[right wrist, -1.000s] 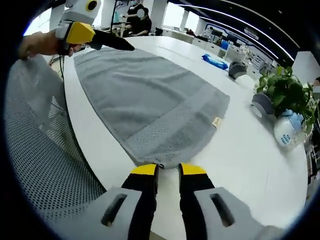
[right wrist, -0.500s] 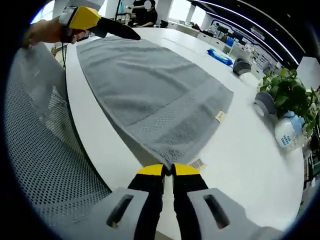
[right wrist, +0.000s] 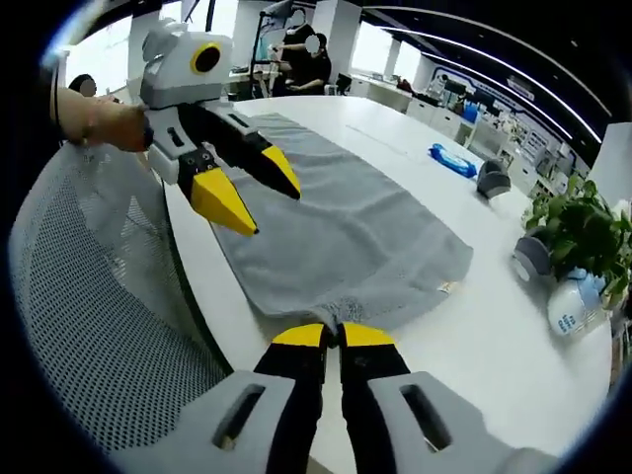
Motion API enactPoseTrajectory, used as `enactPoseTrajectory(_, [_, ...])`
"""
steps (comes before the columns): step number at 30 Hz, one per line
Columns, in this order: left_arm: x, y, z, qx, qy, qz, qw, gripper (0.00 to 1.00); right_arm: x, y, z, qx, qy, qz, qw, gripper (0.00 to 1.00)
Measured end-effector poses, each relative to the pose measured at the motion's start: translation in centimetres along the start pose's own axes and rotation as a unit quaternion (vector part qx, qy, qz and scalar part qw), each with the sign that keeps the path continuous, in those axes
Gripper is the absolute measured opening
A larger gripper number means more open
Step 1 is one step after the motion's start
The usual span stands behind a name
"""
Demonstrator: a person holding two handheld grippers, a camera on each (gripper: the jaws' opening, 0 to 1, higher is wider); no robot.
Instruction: Fold the towel on the table until its edges align and the towel forms a compact rectangular stack.
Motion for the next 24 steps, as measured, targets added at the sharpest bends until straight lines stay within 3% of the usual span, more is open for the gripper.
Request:
enactPoseTrajectory(2, [0.4, -0.1, -0.1, -0.001, -0.012, -0.002, 0.9999, 0.21, -0.2, -0.2, -0.8, -0.004, 0.001, -0.001, 1.0, 0.02])
enactPoseTrajectory(6, [1.1, -0.3, -0.5, -0.001, -0.107, -0.012, 0.9942, 0.22, -1.1, -0.8, -2.6, -0.025, 0.032, -0.003, 0.9992, 0.02])
enactPoseTrajectory(8, [1.4, -0.3, -0.6, -0.006, -0.177, -0.026, 0.9839, 0.22, -1.8, -1.1, -3.5, -0.02, 0.029, -0.014, 0.9993, 0.02])
enactPoseTrajectory(11, [1.9, -0.3, -0.5, -0.01, -0.245, -0.026, 0.9691, 0.2, -2.7, -1.3, -4.7, -0.001, 0.016, -0.037, 0.9992, 0.02])
enactPoseTrajectory(14, [2.4, -0.5, 0.1, -0.025, -0.266, -0.01, 0.9635, 0.19, -2.9, -1.3, -5.2, 0.004, 0.014, -0.039, 0.9991, 0.02])
enactPoseTrajectory(17, [2.1, -0.5, 0.0, -0.029, -0.321, -0.024, 0.9464, 0.13, -3.2, -1.4, -5.0, -0.004, 0.028, -0.044, 0.9986, 0.02])
enactPoseTrajectory(18, [2.2, -0.5, 0.3, -0.038, -0.317, -0.02, 0.9474, 0.11, -3.3, -1.3, -5.0, -0.002, 0.024, -0.045, 0.9987, 0.02])
enactPoseTrajectory(22, [1.9, -0.4, 0.0, -0.031, -0.314, -0.027, 0.9485, 0.03, -3.2, -0.8, -5.3, 0.025, 0.014, -0.055, 0.9981, 0.03])
enactPoseTrajectory(24, [1.7, -0.3, -0.3, -0.025, -0.302, -0.034, 0.9524, 0.03, -3.0, -0.6, -5.2, 0.038, 0.012, -0.056, 0.9976, 0.03])
Point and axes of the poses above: the point that each gripper's makers call its tool centre point, and the gripper's own axes: y roughly backward along the fingers, x roughly to its right, z roughly out of its underside, the point moved 6 cm from there along y, roughly backward along the fingers, and after that the axes turned 6 degrees about -z, right-handed, at the moved point
